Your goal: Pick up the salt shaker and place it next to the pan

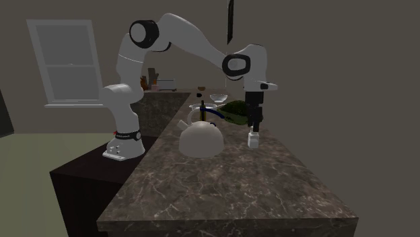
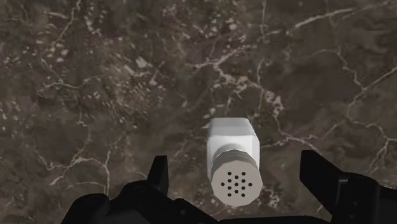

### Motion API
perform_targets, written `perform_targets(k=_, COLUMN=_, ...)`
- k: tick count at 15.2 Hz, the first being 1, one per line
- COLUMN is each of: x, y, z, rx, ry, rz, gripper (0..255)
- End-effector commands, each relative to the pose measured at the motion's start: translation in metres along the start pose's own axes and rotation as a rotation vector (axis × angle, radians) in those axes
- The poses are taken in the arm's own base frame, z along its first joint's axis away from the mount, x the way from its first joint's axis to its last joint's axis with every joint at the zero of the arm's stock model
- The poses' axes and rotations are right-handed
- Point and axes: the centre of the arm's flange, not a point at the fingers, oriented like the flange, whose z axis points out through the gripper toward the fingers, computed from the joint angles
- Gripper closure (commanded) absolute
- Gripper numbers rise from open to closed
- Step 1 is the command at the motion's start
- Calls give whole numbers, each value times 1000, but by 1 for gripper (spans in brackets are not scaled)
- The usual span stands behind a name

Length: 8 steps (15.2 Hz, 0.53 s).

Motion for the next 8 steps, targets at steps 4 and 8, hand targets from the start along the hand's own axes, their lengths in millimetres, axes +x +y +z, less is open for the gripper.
perform_targets(k=4, x=0, y=0, z=0, rx=0, ry=0, rz=0, gripper=255)
perform_targets(k=8, x=0, y=0, z=0, rx=0, ry=0, rz=0, gripper=255)
